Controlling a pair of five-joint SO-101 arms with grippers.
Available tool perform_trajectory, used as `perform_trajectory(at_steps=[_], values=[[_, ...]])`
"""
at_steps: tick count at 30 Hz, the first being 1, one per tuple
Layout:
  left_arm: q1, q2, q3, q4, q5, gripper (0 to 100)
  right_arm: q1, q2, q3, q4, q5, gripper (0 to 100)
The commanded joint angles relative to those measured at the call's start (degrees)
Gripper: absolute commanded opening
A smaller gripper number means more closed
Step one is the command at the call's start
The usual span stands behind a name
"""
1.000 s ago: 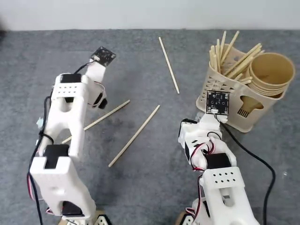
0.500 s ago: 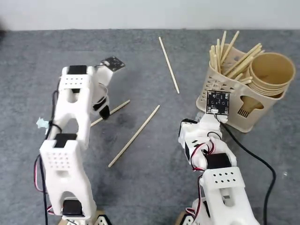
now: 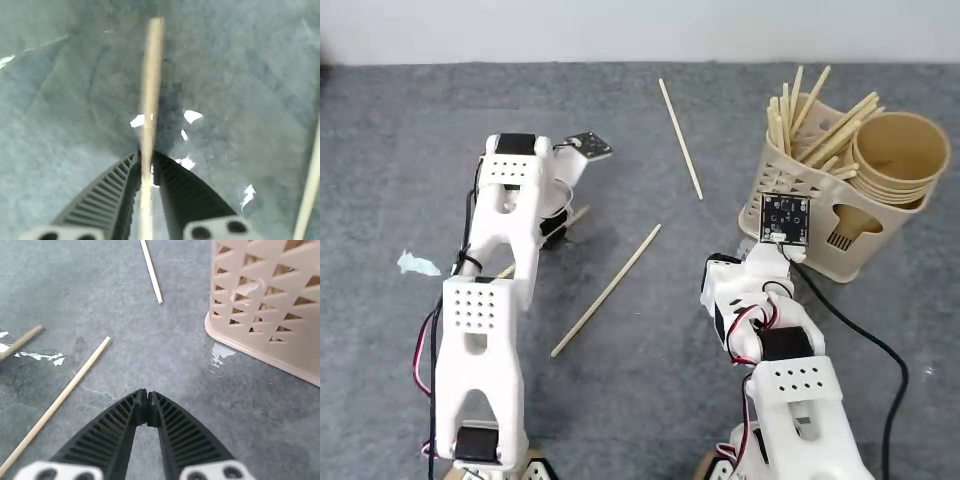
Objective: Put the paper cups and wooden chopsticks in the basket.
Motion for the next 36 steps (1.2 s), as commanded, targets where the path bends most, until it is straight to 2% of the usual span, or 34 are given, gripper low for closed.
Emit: perform_trajectory(at_steps=[1, 4, 9, 14, 16, 19, 28, 36], values=[[0.35, -1.23, 0.04, 1.14, -0.18, 1, 0.31, -1.89, -0.35, -1.19, -0.26, 1.4], [1.76, -5.63, 3.82, 1.14, 0.26, 1, 0.4, -1.98, -0.35, -1.19, -0.26, 1.4], [5.98, -15.3, 11.56, 1.14, 8.0, 1, 1.01, -2.07, -0.44, -0.92, -0.18, 1.4], [11.78, -20.75, 16.92, 0.88, 12.48, 1, 3.82, -2.15, -0.79, -1.1, 0.0, 1.4], [13.63, -21.54, 17.01, 0.88, 13.89, 1, 3.91, -2.15, -0.79, -1.01, 2.2, 1.4], [16.62, -21.71, 16.92, 0.88, 15.65, 1, 4.0, -2.15, -0.79, -0.75, 5.45, 1.4], [22.77, -21.54, 17.27, -2.46, 19.87, 1, 4.0, -2.15, -0.79, -0.66, 5.8, 1.4], [23.03, -13.36, 16.84, -6.59, 21.8, 1, 4.0, -2.15, -0.7, -0.66, 5.89, 1.4]])
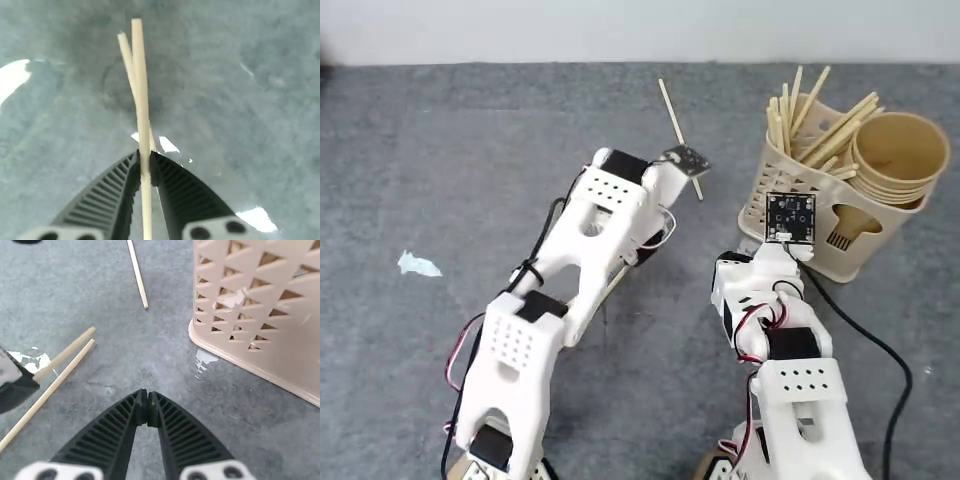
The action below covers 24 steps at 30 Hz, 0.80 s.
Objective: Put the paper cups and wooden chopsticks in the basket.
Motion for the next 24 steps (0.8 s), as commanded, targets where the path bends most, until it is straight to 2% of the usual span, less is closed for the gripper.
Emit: perform_trajectory(at_steps=[1, 8, 15, 19, 24], values=[[0.53, 2.73, -0.84, -1.58, 0.7, 1, 0.75, -1.54, -0.7, -0.66, 0.7, 1.4], [0.7, 6.24, -3.82, -1.58, 1.85, 2, 0.66, -1.54, -0.62, -0.66, 0.7, 1.4], [0.44, 6.42, -4.09, -0.18, 1.93, 13, 0.66, -1.54, -0.62, -0.66, 0.7, 1.4], [0.53, 6.68, -4.09, -0.09, 1.76, 10, 0.66, -1.54, -0.62, -0.66, 0.7, 1.4], [0.79, 6.86, -3.74, -0.09, 1.49, 1, 0.66, -1.54, -0.62, -0.66, 0.7, 1.4]])
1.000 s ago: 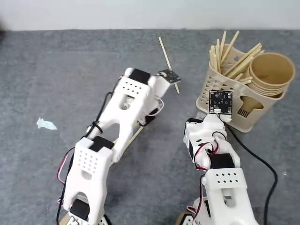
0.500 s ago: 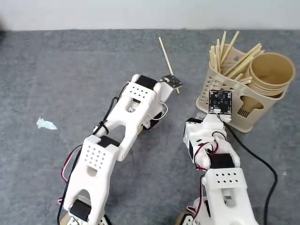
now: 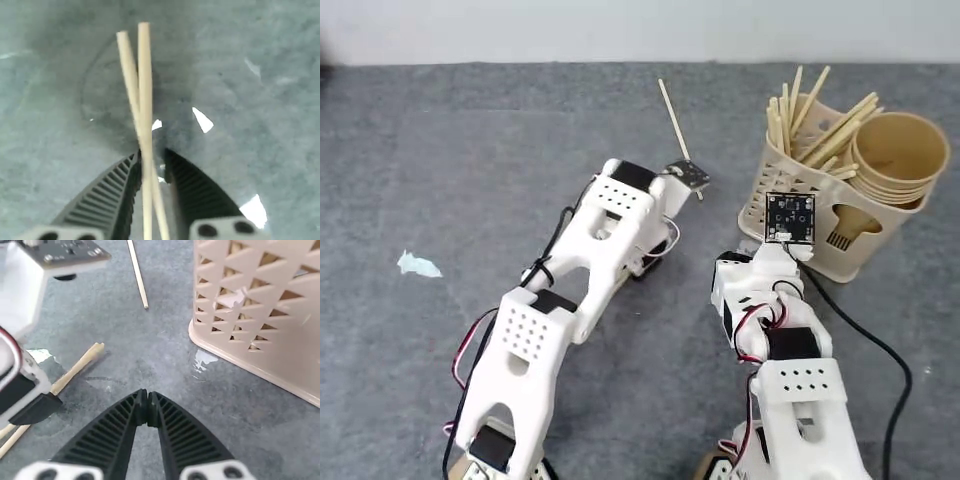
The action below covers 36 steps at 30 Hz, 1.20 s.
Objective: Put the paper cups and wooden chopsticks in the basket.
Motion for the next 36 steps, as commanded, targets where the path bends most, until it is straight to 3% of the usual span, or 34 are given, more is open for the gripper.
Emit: perform_trajectory(at_steps=[1, 6, 14, 22, 26, 36], values=[[0.0, 0.18, -0.31, 0.26, 0.0, 1, 0.66, -1.54, -0.62, -0.66, 0.62, 1.4], [-0.26, -0.53, -0.13, 1.23, 0.0, 1, 0.66, -1.54, -0.62, -0.66, 0.62, 1.4], [-2.37, -8.35, -9.63, 6.95, 0.44, 1, 0.75, -1.71, -0.79, 0.13, 0.7, 1.4], [-5.1, -21.54, -9.1, 6.77, 0.53, 1, 0.13, -13.32, -5.36, 17.71, 0.7, 1.4], [-5.1, -27.43, -9.36, 6.68, 1.32, 1, -4.44, -20.62, -5.01, 27.03, 0.7, 1.4], [-4.66, -38.86, -10.15, -2.46, 8.53, 1, -9.1, -30.02, 4.48, 28.7, 0.18, 1.7]])
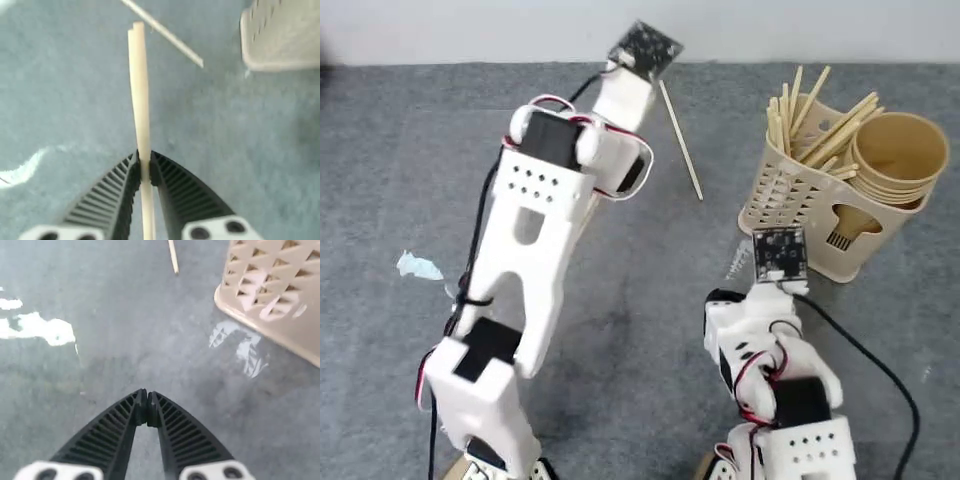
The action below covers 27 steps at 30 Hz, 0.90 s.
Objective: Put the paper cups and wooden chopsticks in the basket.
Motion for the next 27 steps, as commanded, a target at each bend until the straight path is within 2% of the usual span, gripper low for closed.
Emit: perform_trajectory(at_steps=[1, 8, 13, 19, 27], values=[[0.0, -5.71, -4.26, -4.75, 2.55, 1, -3.03, -3.21, 3.08, 0.31, 0.18, 1.7], [0.09, -6.42, -9.98, -14.07, 9.49, 1, -9.8, -13.32, 9.93, 0.31, 0.18, 1.4], [3.43, -6.42, -12.09, -22.24, 13.45, 1, -13.67, -23.87, 17.41, 0.31, -0.09, 1.4], [9.14, -6.33, -11.56, -34.11, 18.46, 1, -15.69, -22.9, 22.33, -6.11, -4.31, 1.3], [15.3, -3.08, -10.07, -50.9, 21.89, 1, -15.6, -23.87, 22.33, -6.55, -4.66, 1.3]])
